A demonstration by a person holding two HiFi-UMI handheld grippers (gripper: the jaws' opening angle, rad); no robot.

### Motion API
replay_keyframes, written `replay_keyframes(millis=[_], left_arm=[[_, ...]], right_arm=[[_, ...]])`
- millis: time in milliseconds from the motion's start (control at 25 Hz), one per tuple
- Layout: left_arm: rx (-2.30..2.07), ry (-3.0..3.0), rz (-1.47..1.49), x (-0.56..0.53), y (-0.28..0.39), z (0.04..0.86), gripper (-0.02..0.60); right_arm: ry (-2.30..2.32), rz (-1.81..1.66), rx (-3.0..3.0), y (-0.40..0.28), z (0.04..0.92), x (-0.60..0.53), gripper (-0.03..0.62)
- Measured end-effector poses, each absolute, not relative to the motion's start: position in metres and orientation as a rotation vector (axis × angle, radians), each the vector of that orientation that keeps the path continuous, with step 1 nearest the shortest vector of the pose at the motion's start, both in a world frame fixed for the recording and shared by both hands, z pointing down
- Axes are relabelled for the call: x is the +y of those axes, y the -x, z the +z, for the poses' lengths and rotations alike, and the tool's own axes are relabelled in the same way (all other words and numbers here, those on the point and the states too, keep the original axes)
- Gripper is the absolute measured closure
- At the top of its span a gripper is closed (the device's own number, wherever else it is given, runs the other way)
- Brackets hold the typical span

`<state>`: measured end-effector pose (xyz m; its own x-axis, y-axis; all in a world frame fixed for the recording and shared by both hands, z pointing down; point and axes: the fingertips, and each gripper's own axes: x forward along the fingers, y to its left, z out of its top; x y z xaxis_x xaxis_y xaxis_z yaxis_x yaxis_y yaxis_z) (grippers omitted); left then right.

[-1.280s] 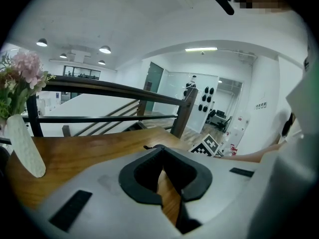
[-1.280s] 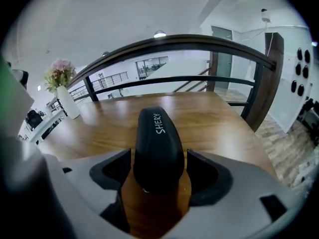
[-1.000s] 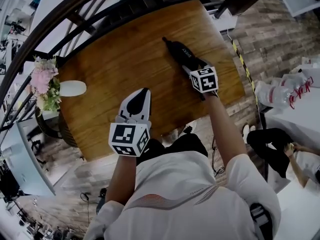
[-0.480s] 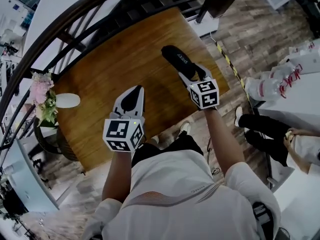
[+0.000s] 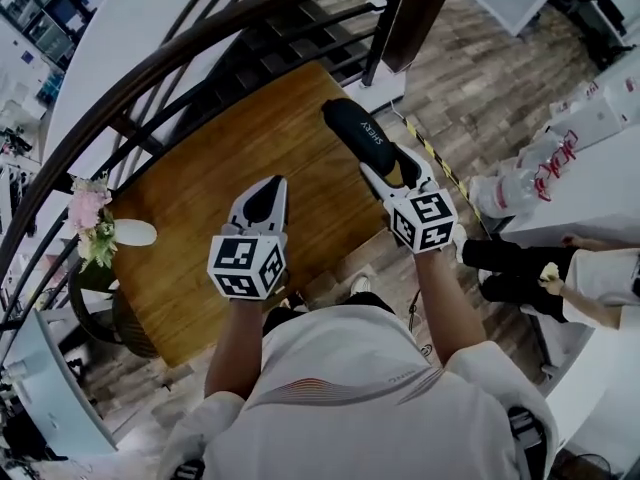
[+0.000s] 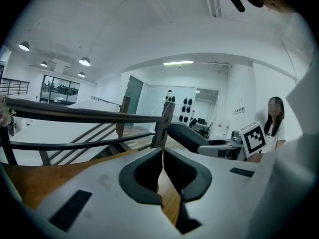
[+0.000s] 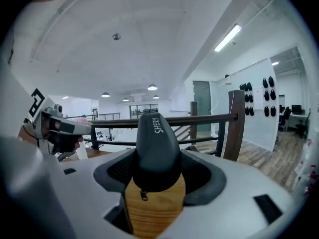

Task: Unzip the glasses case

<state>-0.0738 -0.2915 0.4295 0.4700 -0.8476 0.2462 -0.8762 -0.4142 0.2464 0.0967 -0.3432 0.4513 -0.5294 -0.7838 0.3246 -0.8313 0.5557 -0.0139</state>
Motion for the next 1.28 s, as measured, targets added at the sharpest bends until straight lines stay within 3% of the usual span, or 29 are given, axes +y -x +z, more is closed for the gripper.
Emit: replay_keyframes(millis=[520, 640, 760, 1280], left_arm=[[-1.127, -2.391, -0.167, -0.292, 0.035, 0.386, 0.556], [-0.915, -2.4, -0.26, -0.288, 0.013, 0.371, 0.382], [-0.769, -2.405, -0.363, -0.285, 0.0, 0.349, 0.311], [-0.624, -2.408, -0.557, -0.276, -0.013, 0.302, 0.281]], right_arm=[[-1.351, 0.083, -2.635, -0.108, 0.386, -0.323, 0.261], [-1.302, 0.027, -2.702, -0.101, 0.369, -0.314, 0.261], [-1.229, -0.042, -2.77, -0.085, 0.351, -0.299, 0.26], [-0.975, -0.304, -2.894, -0.029, 0.324, -0.242, 0.26]])
